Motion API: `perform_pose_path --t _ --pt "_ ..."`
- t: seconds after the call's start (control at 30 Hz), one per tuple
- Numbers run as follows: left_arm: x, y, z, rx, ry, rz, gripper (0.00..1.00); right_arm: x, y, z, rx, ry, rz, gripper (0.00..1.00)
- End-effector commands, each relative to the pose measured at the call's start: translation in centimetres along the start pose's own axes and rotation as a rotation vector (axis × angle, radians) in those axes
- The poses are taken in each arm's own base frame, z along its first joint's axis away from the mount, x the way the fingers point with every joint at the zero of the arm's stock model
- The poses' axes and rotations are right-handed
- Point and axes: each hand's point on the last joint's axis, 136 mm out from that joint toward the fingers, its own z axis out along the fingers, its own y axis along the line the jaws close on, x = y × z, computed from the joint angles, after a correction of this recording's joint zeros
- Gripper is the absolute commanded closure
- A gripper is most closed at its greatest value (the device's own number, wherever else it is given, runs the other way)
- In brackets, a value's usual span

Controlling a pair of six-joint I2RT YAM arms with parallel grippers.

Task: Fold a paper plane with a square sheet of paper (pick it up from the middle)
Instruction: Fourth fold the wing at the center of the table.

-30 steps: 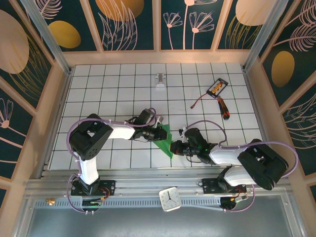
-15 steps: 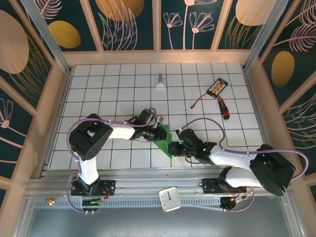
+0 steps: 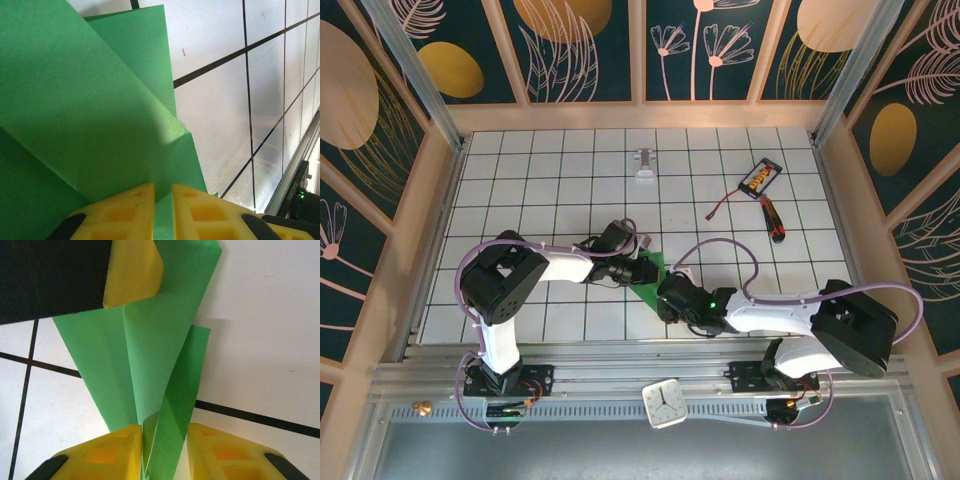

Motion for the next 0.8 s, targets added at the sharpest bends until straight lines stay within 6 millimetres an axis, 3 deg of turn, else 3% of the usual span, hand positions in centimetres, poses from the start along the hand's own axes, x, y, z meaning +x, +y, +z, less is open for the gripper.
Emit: perform_pose_path --t 0.0,0.47,0.77 --pt "1.4 3.7 0.4 -0.136 0.036 -0.038 0.82 -0.6 -0.1 -0.1 0.054 -0.030 -0.013 0.71" --pt "1.5 3.8 0.5 -0.140 0.039 -0.036 0.82 -1.2 0.5 -1.9 0.076 -0.059 -0.032 0.68" --pt "1.4 3.9 0.5 -0.142 0.038 -0.036 0.82 -0.2 1.4 -1.5 0.064 -0.039 -0.042 0.72"
